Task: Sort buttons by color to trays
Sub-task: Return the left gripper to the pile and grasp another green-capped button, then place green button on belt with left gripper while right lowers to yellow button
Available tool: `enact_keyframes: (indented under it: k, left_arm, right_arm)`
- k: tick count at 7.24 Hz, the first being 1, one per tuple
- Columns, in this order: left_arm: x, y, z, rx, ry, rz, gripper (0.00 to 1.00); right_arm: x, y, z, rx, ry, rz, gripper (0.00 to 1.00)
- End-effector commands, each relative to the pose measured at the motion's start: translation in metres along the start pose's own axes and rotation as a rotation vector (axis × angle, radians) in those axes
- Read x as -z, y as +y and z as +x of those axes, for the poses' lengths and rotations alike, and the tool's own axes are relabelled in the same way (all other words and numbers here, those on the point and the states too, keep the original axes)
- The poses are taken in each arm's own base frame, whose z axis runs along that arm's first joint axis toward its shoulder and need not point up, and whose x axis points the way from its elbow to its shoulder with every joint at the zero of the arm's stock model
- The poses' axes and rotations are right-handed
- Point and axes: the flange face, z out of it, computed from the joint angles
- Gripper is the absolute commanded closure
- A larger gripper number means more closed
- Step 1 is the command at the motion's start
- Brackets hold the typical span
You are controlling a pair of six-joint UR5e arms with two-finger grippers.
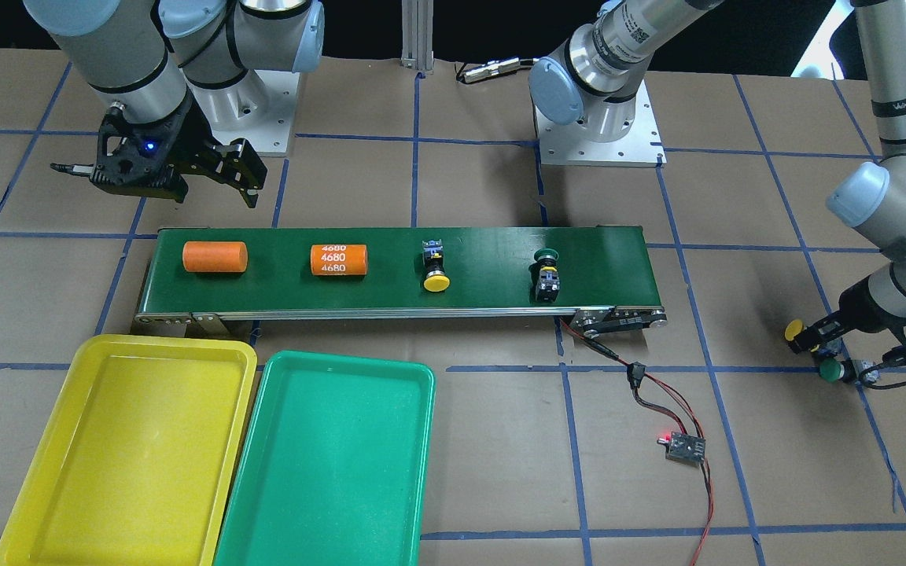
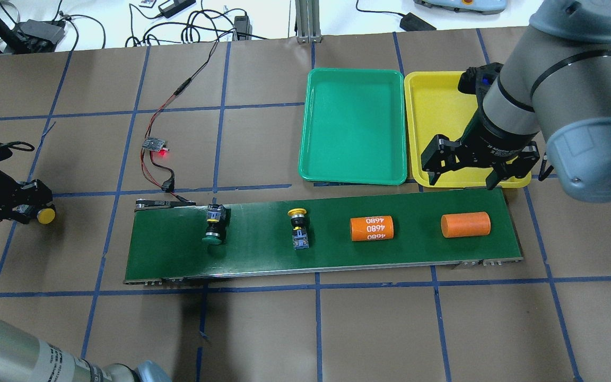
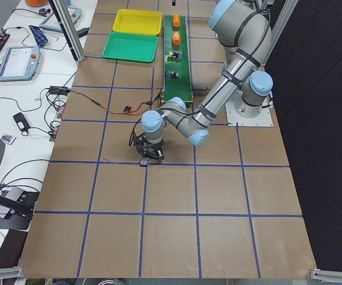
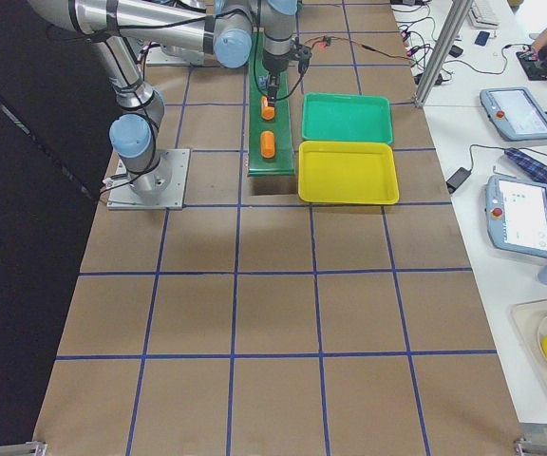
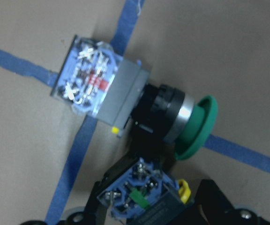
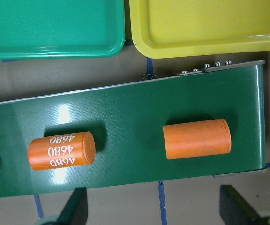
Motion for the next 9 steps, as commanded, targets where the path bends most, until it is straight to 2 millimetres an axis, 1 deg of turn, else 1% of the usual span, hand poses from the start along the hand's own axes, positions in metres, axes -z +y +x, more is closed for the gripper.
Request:
enact_keyframes:
  k: [1,2,3,4,5,6,7,8,9]
  left_arm:
    - [0.009,0.001,0.003,-0.007,0.005,0.012,0.96]
    - [0.016,0.002,0.007,-0.013,0.000,0.019,1.00]
    - [0.027,0.009,0.012,-0.018,0.012,-0.016,1.00]
    - [0.048,0.017,0.018,-0.029,0.015,-0.030,1.00]
    - [0.076,0.029,0.058,-0.140,0.008,-0.044,1.00]
    - [0.103,0.045,0.105,-0.339,-0.036,-0.051,1.00]
    - [0.132,0.069,0.151,-0.442,-0.039,-0.063,1.00]
    - [0.148,0.097,0.198,-0.545,-0.029,-0.073,1.00]
    - [0.145,0.139,0.253,-0.667,-0.040,-0.084,1.00]
  right_arm:
    - [-0.003,-0.002,-0.003,-0.020,0.000,0.002,0.00]
    - [-0.013,-0.005,-0.003,-0.024,0.001,-0.018,0.00]
    - [-0.016,-0.002,-0.013,-0.022,0.003,-0.022,0.00]
    - [-0.018,0.006,-0.031,0.019,0.013,-0.025,0.00]
    - [-0.020,0.007,-0.043,0.017,0.006,-0.010,0.00]
    - [-0.024,0.005,-0.049,-0.009,0.005,-0.001,0.00]
    - [-0.027,0.011,-0.062,0.011,0.008,-0.006,0.00]
    - [-0.031,0.017,-0.076,0.024,0.008,0.000,0.00]
    - [-0.033,0.009,-0.082,-0.003,-0.005,0.045,0.00]
